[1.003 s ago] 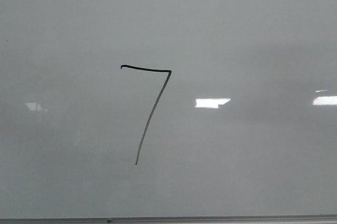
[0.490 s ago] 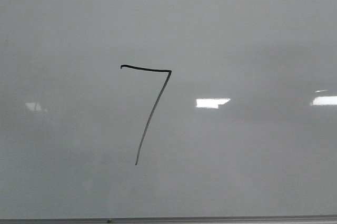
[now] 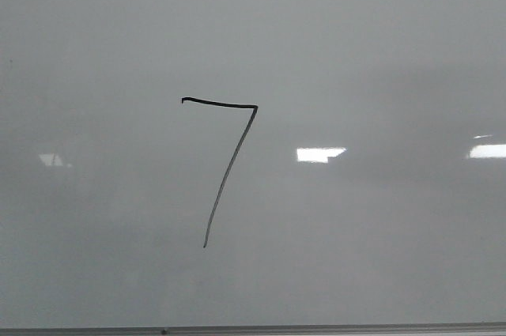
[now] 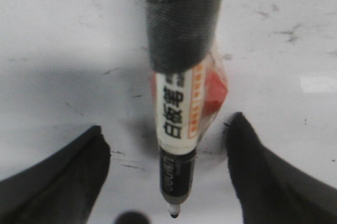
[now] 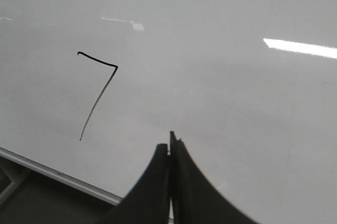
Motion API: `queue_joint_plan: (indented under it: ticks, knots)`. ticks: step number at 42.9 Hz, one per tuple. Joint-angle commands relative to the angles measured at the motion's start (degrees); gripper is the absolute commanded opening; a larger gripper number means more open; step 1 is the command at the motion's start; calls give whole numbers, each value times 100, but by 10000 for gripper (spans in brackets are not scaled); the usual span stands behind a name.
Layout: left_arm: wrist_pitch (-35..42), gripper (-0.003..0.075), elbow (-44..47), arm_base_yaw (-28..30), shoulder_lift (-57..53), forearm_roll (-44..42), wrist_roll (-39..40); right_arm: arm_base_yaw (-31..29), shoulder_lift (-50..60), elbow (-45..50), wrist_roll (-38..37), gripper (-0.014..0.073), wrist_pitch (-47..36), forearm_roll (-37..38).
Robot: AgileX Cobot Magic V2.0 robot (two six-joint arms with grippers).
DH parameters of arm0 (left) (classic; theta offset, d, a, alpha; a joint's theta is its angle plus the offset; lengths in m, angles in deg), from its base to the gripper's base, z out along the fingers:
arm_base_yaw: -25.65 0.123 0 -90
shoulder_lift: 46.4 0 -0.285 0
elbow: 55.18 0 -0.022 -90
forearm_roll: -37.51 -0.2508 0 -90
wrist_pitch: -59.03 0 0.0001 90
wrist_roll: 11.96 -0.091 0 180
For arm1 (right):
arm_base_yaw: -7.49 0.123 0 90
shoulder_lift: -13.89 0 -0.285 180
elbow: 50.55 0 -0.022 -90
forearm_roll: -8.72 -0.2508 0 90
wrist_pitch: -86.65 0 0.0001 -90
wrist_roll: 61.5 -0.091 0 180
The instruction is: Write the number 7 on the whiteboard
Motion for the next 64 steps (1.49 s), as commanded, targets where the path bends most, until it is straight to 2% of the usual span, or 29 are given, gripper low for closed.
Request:
queue_joint_plan:
  ticks: [1,10,16,24,33,39,64]
  knots:
    - [292,606,-178,-10,-335,56,55,-48,-39,-139,20,-69,-404,-150]
    - [-446,604,-170,-34,-1494,56,55,-48,-39,-139,20,-69,-404,-150]
    - [-623,554,115,-234,-2497,56,55,-48,-39,-139,20,-69,-404,-150]
    - [-572,362,665,-425,-4004,78,55,-48,-39,-139,20,-69,-404,-150]
    - [-1038,104,1150,-448,-5537,79,55,-48,-39,-139,20,-69,-404,-150]
    - [-1256,-21,1258,-448,-6155,79,55,-48,-39,-139,20,-69,-404,-150]
    - [-1252,-20,1270,-448,-6422,79,55,-48,-39,-139,20,-69,-404,-150]
